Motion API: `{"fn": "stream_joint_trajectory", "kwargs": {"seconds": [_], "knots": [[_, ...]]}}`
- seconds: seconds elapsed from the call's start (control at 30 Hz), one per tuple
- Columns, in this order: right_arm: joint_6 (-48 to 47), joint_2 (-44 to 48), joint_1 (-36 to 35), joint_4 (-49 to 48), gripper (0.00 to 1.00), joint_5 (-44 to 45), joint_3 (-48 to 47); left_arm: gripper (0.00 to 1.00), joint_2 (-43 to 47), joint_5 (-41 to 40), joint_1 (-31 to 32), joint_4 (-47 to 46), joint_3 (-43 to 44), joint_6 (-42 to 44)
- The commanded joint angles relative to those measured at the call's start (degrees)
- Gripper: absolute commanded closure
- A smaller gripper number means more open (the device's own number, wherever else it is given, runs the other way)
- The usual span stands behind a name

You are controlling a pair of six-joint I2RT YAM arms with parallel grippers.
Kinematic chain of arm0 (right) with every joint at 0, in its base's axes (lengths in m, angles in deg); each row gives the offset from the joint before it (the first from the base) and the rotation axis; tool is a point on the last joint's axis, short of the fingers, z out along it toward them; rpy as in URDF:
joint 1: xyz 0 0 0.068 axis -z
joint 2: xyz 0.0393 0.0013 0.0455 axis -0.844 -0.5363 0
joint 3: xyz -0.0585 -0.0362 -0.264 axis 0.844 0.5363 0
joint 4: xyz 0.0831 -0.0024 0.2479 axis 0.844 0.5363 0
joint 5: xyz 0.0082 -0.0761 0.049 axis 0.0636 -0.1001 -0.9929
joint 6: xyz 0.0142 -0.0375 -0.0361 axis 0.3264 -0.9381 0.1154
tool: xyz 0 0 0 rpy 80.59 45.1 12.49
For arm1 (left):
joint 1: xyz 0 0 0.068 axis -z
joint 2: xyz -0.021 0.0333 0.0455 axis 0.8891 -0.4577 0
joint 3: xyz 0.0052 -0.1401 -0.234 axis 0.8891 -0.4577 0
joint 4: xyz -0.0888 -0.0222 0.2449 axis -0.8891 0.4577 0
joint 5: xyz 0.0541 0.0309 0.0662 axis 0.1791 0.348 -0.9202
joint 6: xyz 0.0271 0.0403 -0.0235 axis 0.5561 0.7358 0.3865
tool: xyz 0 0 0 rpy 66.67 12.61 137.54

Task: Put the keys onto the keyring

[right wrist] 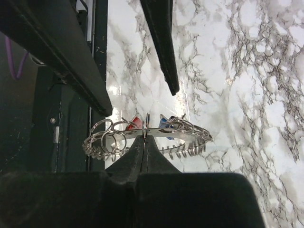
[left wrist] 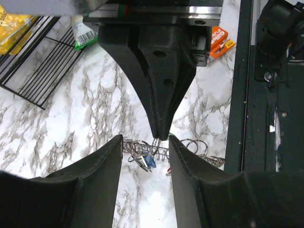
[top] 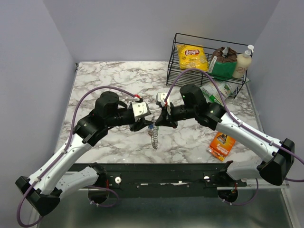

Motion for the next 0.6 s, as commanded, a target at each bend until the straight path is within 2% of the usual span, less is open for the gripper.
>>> {"fn": "stream_joint_trajectory", "kwargs": {"seconds": [0.0, 0.37, 0.43, 0.57], "knots": [[-0.2, 1.6, -0.3, -3.3, 0.99, -2.2, 0.3, 0.52, -0.7, 3.8, -1.5, -2.2, -1.2, -1.2], [0.1, 2.5, -0.3, -4.5, 0.99, -2.5, 1.3, 0.53, -2.0, 7.0, -2.5, -5.5, -3.0, -2.5], [0.1, 2.6, -0.3, -4.6, 0.99, -2.5, 1.4, 0.58, -2.3, 7.6, -2.5, -5.3, -3.0, -2.2], [0.1, 2.6, -0.3, -4.8, 0.99, -2.3, 1.5, 0.59, -3.2, 8.3, -2.6, -4.8, -3.0, -2.2]]}}
